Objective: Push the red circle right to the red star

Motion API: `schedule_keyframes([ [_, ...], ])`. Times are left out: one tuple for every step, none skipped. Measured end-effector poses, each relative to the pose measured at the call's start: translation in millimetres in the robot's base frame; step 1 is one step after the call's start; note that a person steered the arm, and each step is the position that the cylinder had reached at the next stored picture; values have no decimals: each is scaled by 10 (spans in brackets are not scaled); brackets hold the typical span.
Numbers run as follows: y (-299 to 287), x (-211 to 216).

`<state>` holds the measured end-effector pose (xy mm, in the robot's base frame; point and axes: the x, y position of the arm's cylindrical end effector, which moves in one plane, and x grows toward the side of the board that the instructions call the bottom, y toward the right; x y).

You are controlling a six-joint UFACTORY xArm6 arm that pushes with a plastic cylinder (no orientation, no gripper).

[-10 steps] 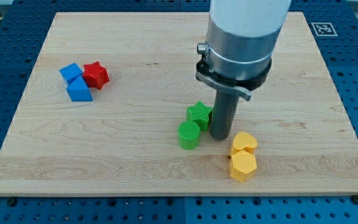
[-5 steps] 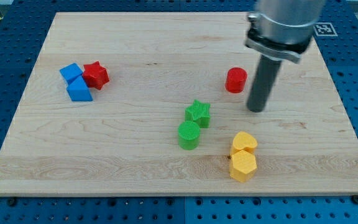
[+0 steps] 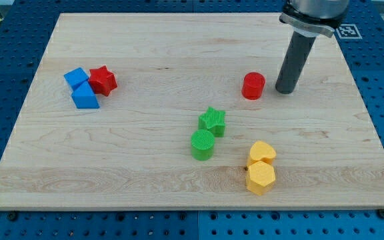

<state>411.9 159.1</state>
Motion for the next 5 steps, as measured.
schedule_keyframes([
  [-21, 86],
  [38, 281],
  [-53, 181],
  [-279, 25],
  [-489, -37],
])
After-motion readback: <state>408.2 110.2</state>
